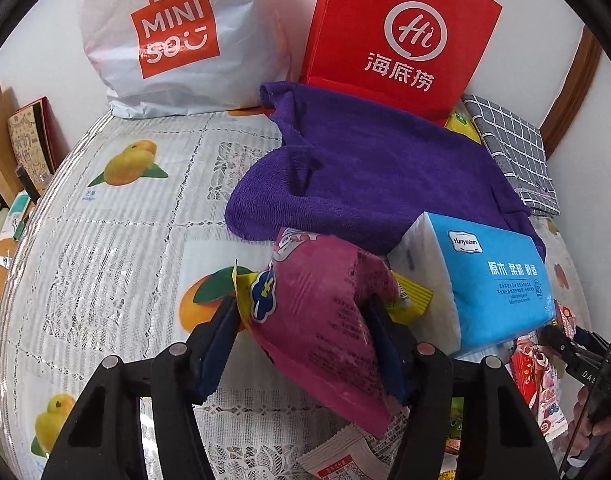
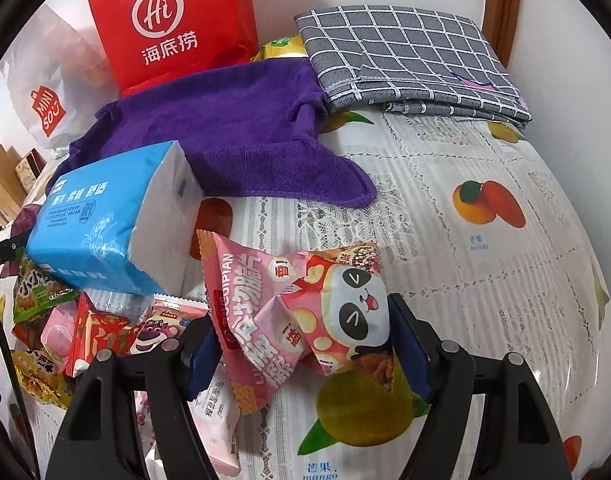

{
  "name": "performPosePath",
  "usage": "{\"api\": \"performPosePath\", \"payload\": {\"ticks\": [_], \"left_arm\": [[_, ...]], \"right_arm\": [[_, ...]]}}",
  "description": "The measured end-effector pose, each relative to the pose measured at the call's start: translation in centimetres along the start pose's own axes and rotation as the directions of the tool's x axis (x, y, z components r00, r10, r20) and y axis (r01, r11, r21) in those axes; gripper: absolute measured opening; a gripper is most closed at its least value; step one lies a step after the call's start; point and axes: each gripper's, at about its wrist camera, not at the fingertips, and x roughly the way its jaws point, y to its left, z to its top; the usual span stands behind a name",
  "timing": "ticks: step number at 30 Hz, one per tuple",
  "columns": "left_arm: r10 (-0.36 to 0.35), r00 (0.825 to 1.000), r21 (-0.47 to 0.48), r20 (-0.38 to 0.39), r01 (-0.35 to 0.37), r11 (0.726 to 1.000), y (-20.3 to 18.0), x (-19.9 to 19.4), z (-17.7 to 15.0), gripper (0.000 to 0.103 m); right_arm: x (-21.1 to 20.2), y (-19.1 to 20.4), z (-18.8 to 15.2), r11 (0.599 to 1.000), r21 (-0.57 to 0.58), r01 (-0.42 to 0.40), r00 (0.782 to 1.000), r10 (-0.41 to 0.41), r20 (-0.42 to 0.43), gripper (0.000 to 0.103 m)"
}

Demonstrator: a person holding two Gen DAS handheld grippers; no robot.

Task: Organize snacks
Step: 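Carry the panda bag with the right tool while the left tool carries the magenta bag toward the purple towel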

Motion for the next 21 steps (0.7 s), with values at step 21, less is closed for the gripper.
{"api": "performPosePath", "payload": {"ticks": [21], "left_arm": [[-0.015, 0.997, 0.0, 0.071, 0.015, 1.0, 0.0, -5.4, -1.9, 0.052]], "right_arm": [[-4.3, 1.4, -0.2, 1.0, -0.024, -0.008, 0.998, 0.01, 0.064, 0.072]]}}
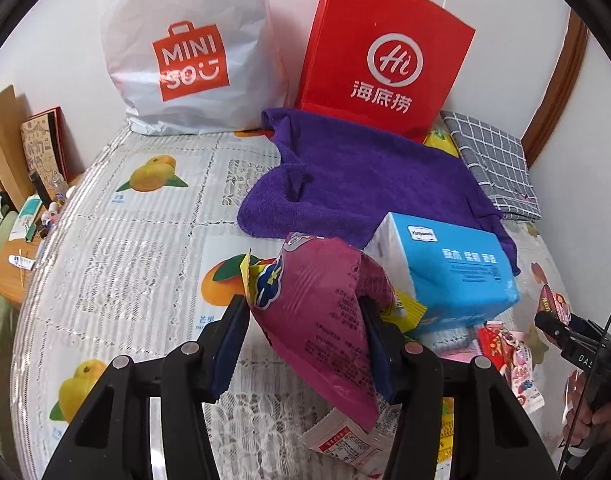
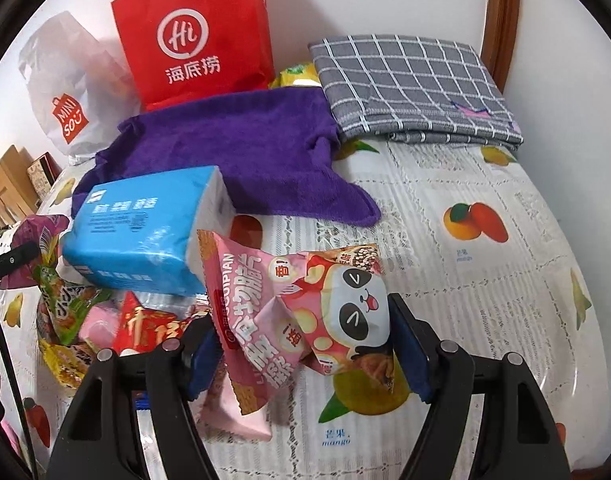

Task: Organize snacks
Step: 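Carry the panda bag with the right tool while the left tool carries the magenta bag toward the purple towel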

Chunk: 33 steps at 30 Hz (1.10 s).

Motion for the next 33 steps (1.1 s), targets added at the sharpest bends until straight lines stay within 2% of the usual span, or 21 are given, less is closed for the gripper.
{"api": "performPosePath", "payload": {"ticks": [20, 26, 33], "left_arm": [[-0.014, 0.998, 0.005, 0.065, 0.014, 1.0, -0.3, -5.8, -1.0, 0.051], [-0.025, 0.997, 0.023, 0.075, 0.023, 0.999, -2.0, -6.6, -0.4, 0.051], [-0.062, 0.994, 0.056, 0.093, 0.056, 0.997, -4.7, -6.7, 1.2, 0.051]], "right_arm": [[-4.8, 3.1, -0.7, 0.996, -0.045, -0.078, 0.995, 0.081, 0.064, 0.069], [-5.9, 4.6, -0.2, 0.992, -0.073, -0.105, 0.991, 0.11, 0.075, 0.069], [-6.6, 6.1, 1.9, 0.985, -0.094, -0.142, 0.985, 0.15, 0.085, 0.069]]}}
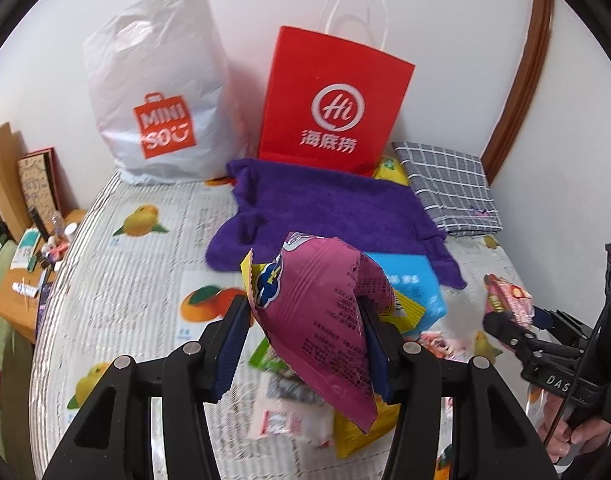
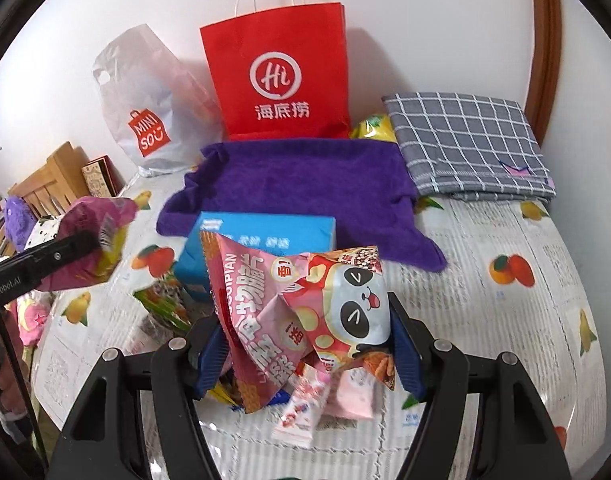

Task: Organize snacks
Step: 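Carry the panda bag with the right tool while the left tool carries the magenta bag toward the purple towel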

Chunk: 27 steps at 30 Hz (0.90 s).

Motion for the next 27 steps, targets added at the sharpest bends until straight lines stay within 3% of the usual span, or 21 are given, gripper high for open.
{"api": "performPosePath", "payload": {"ticks": [12, 27], "left_arm": [[-0.024, 1.0, 0.041, -0.006, 0.024, 0.999, -1.2, 3.9, 4.6, 0.051], [-0.011, 0.999, 0.064, -0.047, 0.014, 0.998, 1.0, 11.6, 9.1, 0.051]], "right_arm": [[3.2, -0.3, 5.5, 1.0, -0.012, 0.02, 1.0, -0.02, 0.022, 0.069], [11.8, -2.9, 11.0, 0.998, 0.032, 0.061, 0.998, -0.06, -0.02, 0.069]]}}
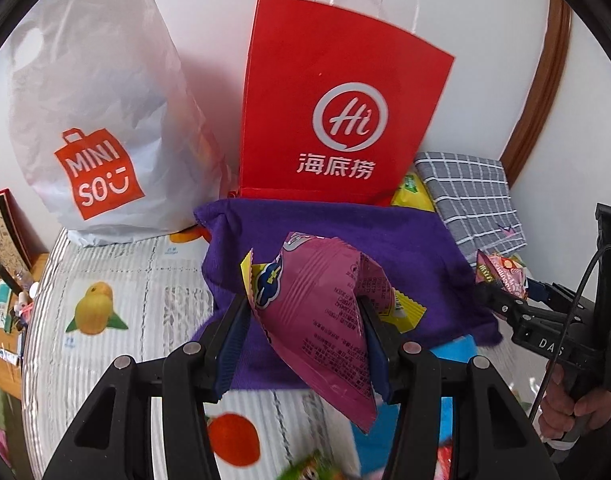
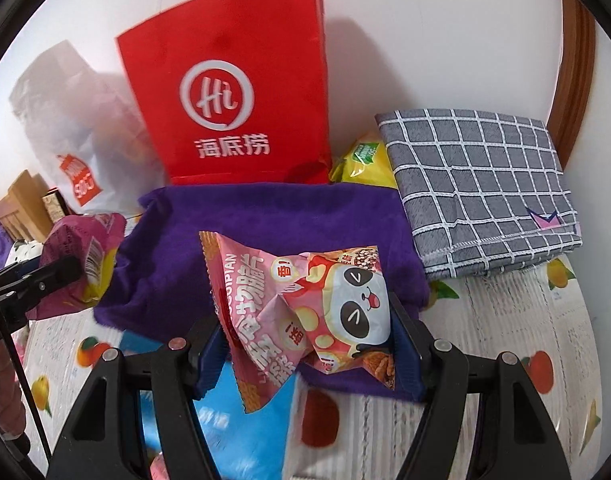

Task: Organize snacks
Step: 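Carry the panda bag with the right tool while the left tool carries the magenta bag toward the purple towel, then lower and release the panda bag onto the purple towel while the left tool releases the magenta bag there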

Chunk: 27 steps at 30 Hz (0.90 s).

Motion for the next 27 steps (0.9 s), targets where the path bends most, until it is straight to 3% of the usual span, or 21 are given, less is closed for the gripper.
{"api": "performPosePath", "payload": {"ticks": [27], "left_arm": [[0.027, 0.997, 0.004, -0.079, -0.027, 1.0, 3.5, 8.5, 2.3, 0.051]], "right_arm": [[9.7, -3.3, 1.5, 0.998, 0.039, 0.042, 0.995, -0.038, -0.095, 0.069]]}}
